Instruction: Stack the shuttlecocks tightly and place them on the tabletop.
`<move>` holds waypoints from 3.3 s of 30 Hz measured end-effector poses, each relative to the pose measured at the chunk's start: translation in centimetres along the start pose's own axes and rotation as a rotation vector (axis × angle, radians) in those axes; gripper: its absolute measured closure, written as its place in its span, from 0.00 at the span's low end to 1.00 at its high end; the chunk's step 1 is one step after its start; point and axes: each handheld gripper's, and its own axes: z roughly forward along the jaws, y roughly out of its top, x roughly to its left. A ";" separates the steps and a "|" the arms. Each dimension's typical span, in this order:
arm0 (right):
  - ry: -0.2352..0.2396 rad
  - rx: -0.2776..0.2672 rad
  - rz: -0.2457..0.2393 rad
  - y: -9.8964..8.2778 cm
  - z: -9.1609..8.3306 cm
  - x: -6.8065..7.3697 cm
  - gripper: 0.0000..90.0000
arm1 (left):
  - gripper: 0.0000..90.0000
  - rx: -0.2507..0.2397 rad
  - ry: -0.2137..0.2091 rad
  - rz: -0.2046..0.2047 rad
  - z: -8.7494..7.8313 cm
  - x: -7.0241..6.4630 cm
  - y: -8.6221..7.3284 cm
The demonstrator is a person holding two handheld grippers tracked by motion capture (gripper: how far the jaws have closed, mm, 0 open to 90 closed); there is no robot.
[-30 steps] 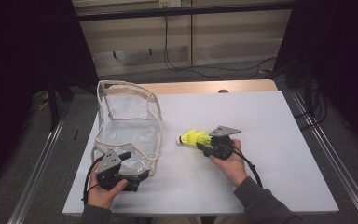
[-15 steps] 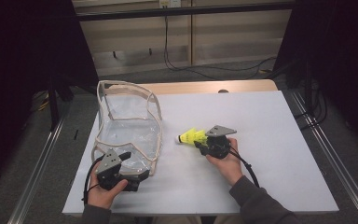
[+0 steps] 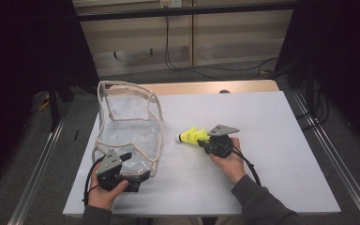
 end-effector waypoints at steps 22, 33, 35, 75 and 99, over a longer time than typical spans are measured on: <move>0.021 -0.005 0.013 -0.1 0.0 0.7 0.75 | 0.03 0.003 0.002 0.003 0.0 0.0 0.0; 0.021 0.004 -0.002 -0.1 -0.1 1.2 0.76 | 0.03 0.003 0.002 0.001 0.0 0.0 0.0; 0.017 -0.005 -0.003 0.0 -0.1 1.3 0.79 | 0.03 0.005 0.001 0.002 -0.1 0.0 0.0; 0.014 0.001 -0.060 0.9 0.6 0.3 0.89 | 0.03 0.001 0.000 0.003 0.0 0.0 0.0; 0.095 -0.010 -0.050 1.5 -2.0 0.1 0.89 | 0.03 -0.002 -0.003 0.004 0.0 0.0 0.0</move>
